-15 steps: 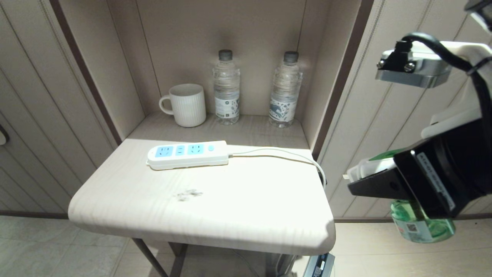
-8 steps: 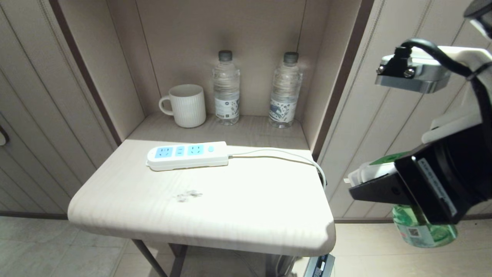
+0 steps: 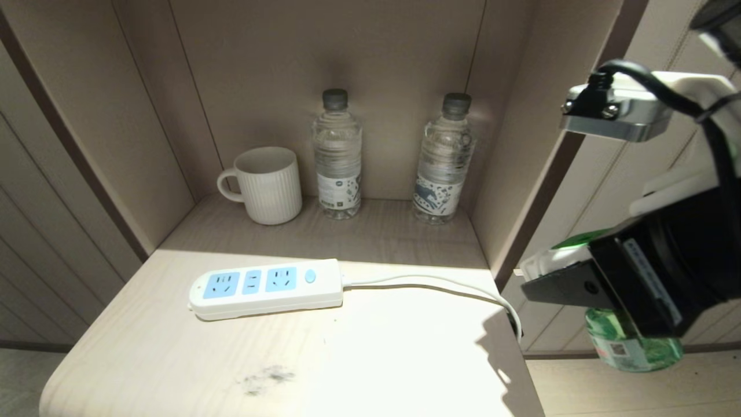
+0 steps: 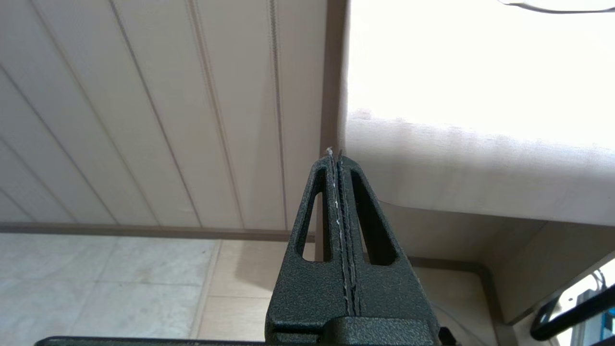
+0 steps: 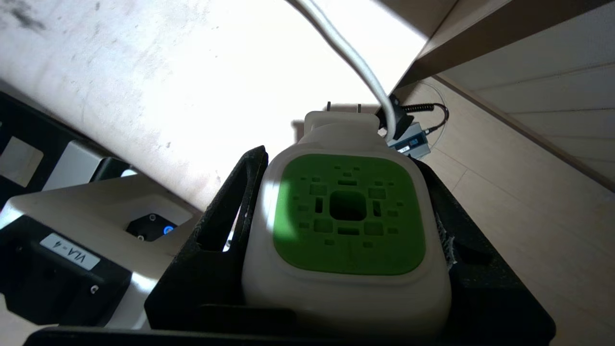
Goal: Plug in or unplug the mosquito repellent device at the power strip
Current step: Insert the plug into the socket
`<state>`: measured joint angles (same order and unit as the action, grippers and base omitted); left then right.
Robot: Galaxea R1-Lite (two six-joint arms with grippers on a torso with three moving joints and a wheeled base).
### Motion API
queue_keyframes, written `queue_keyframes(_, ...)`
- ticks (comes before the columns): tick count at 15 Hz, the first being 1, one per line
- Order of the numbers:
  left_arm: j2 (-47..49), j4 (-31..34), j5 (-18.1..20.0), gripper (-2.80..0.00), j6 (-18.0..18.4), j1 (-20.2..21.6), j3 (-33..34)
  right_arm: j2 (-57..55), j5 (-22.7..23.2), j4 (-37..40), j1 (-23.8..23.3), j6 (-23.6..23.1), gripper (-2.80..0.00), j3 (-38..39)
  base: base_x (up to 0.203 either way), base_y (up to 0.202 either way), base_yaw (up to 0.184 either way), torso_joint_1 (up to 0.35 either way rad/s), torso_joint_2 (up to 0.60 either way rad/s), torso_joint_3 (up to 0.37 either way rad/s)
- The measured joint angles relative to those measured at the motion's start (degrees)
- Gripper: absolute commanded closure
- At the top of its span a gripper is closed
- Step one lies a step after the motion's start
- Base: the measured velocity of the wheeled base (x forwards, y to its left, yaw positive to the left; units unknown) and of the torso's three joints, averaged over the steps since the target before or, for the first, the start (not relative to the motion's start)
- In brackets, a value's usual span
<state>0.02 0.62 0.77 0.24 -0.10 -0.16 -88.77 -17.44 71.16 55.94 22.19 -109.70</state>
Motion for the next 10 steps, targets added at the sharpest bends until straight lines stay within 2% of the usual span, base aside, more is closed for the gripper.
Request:
queue_keyframes(7, 0.0, 0.0, 0.0, 0.00, 0.0, 0.0, 0.0, -0.3, 0.0, -0.3, 0.1, 0.0, 0.00, -0.2, 0.000, 0.000, 0.000, 0.000, 0.00, 0.000)
queue_keyframes(10, 0.0, 0.0, 0.0, 0.00, 0.0, 0.0, 0.0, -0.5, -0.1, -1.1, 0.0, 0.0, 0.00, 0.1, -0.136, 0.000, 0.001, 0.008, 0.01, -0.003)
